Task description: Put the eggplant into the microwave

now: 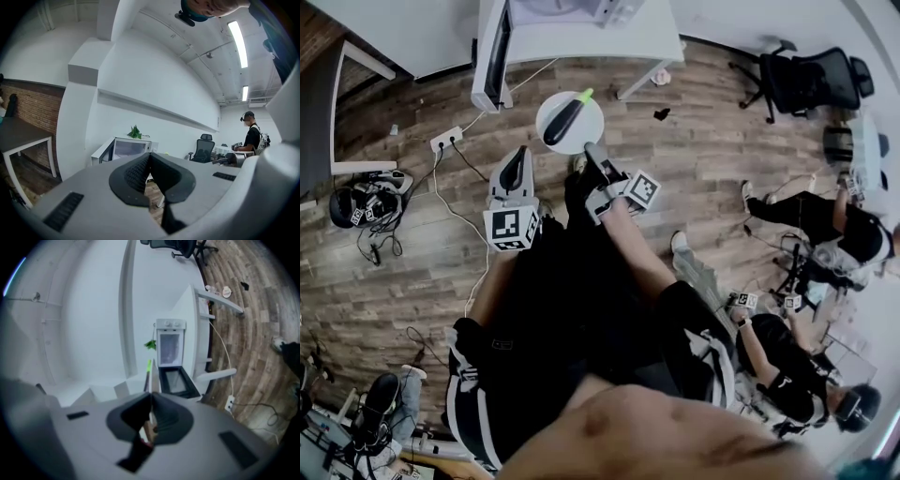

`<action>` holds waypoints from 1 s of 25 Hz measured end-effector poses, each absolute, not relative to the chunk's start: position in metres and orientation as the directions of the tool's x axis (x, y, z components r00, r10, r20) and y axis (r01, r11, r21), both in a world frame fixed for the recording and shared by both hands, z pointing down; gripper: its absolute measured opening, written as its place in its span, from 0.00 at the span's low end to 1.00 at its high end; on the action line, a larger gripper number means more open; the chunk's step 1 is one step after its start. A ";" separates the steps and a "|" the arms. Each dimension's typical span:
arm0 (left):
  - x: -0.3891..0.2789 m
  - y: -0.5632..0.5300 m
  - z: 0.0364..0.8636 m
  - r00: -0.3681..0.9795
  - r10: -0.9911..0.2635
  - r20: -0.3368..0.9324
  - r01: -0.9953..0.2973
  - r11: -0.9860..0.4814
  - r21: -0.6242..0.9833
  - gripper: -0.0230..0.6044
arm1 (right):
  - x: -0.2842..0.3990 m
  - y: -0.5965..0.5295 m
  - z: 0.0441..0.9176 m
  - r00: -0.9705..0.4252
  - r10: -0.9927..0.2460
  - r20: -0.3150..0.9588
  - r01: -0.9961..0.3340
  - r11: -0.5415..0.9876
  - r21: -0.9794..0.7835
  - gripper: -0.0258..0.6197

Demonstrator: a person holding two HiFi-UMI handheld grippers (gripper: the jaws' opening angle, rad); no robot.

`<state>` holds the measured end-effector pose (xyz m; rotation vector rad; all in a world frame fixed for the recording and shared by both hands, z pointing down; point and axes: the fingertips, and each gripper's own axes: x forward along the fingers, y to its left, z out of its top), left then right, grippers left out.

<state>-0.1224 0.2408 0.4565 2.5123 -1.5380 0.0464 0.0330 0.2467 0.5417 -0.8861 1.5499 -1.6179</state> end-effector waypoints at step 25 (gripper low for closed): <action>-0.050 0.059 0.446 0.363 -0.923 0.128 -0.928 -0.345 0.143 0.09 | 0.103 0.062 0.538 -0.607 -0.794 -0.017 0.025 0.003 -1.000 0.10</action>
